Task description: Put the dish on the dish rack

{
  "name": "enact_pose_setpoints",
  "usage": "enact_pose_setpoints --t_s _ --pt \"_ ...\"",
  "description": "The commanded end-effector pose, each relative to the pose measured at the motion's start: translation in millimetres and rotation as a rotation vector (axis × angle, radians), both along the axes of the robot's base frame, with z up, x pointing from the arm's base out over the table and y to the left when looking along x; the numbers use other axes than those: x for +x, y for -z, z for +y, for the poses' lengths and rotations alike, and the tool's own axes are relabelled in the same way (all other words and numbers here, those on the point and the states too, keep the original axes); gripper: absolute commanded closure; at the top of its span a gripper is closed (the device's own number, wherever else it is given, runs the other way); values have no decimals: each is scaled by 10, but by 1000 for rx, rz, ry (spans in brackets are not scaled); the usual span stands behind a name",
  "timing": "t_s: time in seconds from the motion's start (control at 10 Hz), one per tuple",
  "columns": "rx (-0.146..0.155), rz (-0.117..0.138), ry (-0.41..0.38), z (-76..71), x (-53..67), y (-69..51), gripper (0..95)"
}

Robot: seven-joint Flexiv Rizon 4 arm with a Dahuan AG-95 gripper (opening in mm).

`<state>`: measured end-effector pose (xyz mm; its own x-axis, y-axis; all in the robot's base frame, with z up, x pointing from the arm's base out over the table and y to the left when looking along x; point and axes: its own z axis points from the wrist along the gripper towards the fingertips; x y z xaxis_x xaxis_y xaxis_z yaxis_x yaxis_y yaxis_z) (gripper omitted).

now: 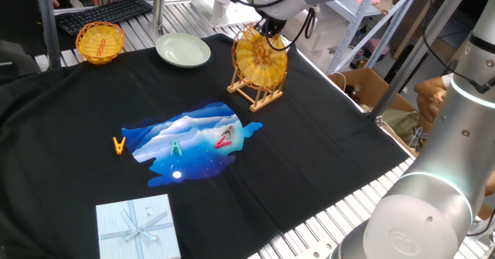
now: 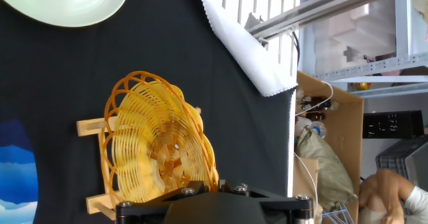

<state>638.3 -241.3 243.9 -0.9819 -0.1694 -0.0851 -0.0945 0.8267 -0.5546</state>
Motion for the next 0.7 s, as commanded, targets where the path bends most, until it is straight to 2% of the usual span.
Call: enact_pose_setpoints --t_s 0.1,0.7 --pt "2 2 0 -6 10 3 950" --pt "7 -1 7 -2 13 7 950"
